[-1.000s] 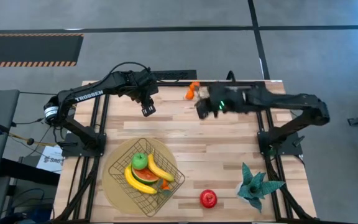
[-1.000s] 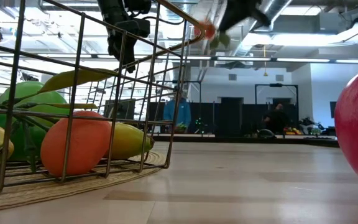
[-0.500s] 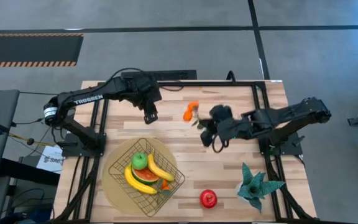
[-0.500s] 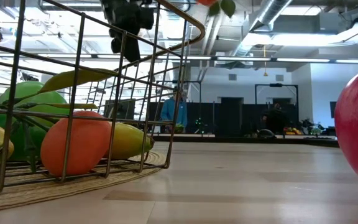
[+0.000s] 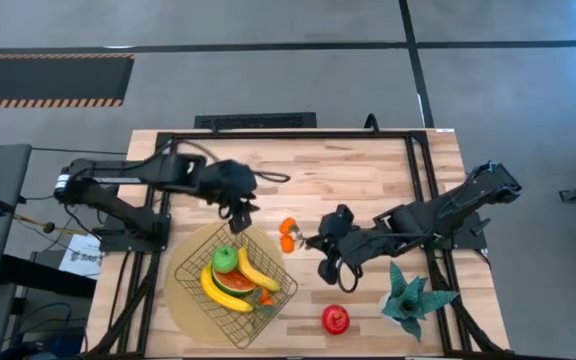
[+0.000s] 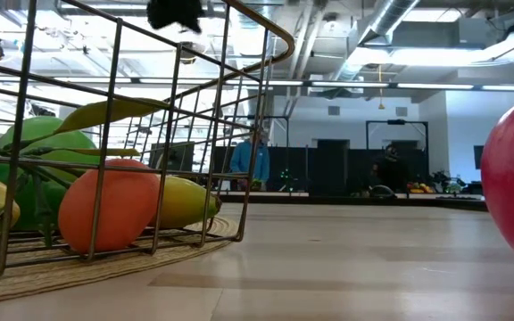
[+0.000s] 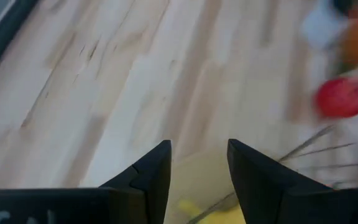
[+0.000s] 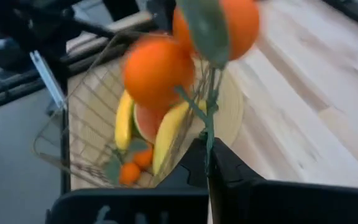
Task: Build produce basket
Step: Put the oranges into the gold wire basket
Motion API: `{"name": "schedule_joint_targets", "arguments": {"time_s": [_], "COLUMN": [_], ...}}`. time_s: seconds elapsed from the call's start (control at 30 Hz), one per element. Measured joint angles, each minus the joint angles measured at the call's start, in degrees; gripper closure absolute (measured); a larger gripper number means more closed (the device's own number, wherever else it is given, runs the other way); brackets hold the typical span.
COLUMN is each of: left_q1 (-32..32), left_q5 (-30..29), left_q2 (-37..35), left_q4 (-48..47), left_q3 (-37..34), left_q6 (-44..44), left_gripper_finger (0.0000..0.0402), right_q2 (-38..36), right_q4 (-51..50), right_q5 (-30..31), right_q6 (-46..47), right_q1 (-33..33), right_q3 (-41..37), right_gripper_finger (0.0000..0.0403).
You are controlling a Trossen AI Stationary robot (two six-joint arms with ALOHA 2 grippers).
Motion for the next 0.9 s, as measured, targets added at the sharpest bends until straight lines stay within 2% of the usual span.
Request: {"name": "schedule_joint_targets", "arguments": {"time_s": [0.23, 0.43, 0.57, 0.77, 0.9], "left_q1": [-11.7, -17.5, -18.9, -17.7, -16.5], "left_q5": [-2.0, -4.3, -5.5, -7.3, -15.2], "left_q2": [-2.8, -3.5, -3.3, -3.2, -3.2], "left_q4": [15.0, 23.0, 23.5, 23.2, 22.6], "left_q3": [0.0, 0.0, 0.0, 0.0, 0.0], "left_q6": [-1.1, 2.7, 6.3, 14.4, 19.1], "left_gripper_finger": [0.0258, 0.0258, 0.0258, 0.0258, 0.0258], "right_q2": [3.1, 3.1, 3.1, 4.0, 4.6], "right_q4": [3.7, 3.8, 3.5, 2.7, 3.6], "right_q5": [-2.1, -2.4, -2.8, -3.0, -2.9], "right_q6": [-5.1, -7.9, -8.0, -8.0, -6.7], "right_q1": [-0.5, -1.3, -2.6, -4.0, -4.8], "right_q3": [3.4, 5.8, 6.0, 6.1, 6.3], "right_gripper_finger": [0.0403, 0.0403, 0.0403, 0.0403, 0.0403]}}
